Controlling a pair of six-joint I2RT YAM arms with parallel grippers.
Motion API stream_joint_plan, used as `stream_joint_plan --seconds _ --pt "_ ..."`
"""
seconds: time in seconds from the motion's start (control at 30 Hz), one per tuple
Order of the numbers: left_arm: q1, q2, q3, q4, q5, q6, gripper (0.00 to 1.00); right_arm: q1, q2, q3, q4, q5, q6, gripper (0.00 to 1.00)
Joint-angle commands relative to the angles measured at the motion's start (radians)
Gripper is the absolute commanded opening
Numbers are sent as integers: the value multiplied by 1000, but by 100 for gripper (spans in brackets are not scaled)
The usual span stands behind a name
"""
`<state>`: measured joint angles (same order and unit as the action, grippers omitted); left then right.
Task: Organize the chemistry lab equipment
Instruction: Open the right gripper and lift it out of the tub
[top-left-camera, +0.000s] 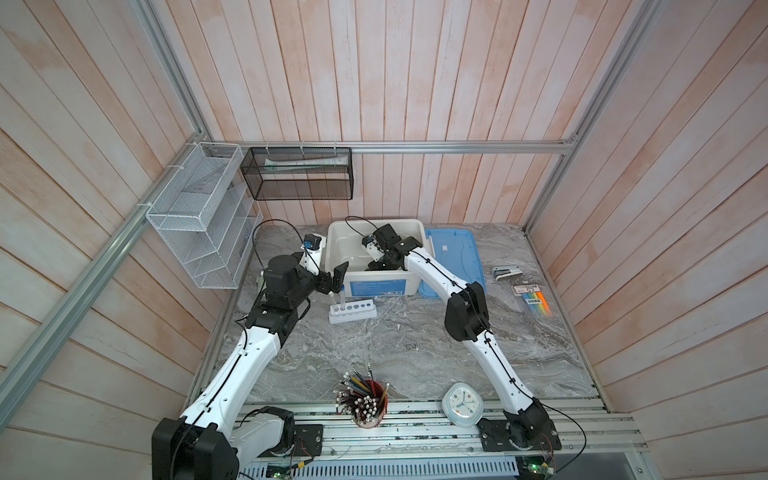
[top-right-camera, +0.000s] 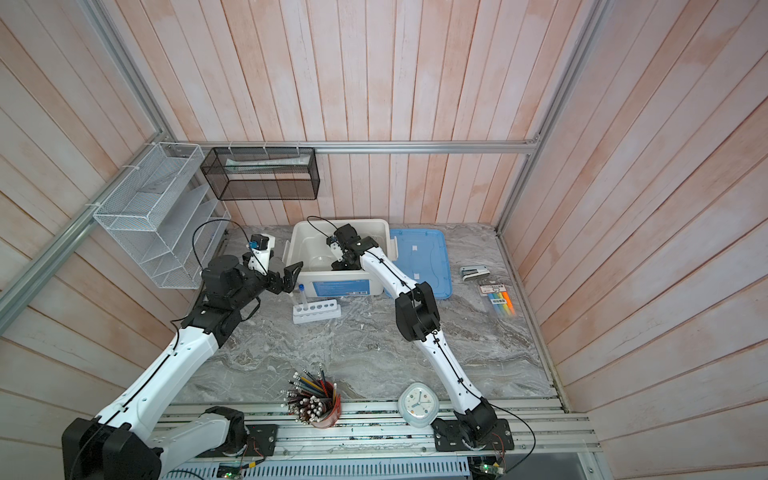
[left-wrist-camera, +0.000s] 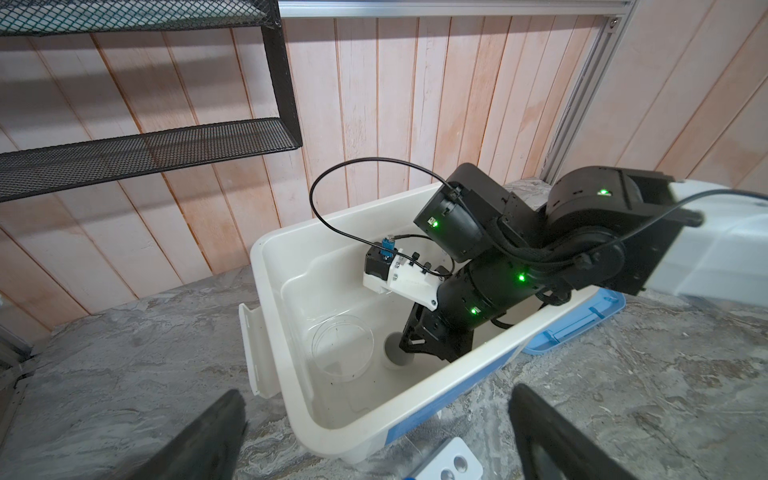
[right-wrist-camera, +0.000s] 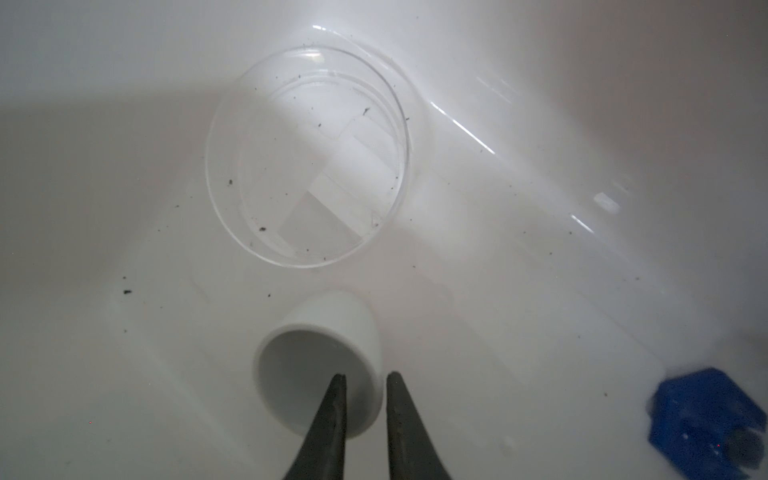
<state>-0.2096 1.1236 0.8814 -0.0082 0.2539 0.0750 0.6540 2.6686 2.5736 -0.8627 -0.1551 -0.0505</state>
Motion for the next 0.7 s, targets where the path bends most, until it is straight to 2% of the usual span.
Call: stream_joint_plan --seconds 0.0,0.13,0.67 --pt "5 -13 18 1 13 5 100 7 -5 -10 4 12 8 25" --pt "4 -19 18 0 12 5 100 7 -15 2 2 29 18 29" --pt "3 -39 18 -1 6 3 100 7 -240 0 -33 98 11 40"
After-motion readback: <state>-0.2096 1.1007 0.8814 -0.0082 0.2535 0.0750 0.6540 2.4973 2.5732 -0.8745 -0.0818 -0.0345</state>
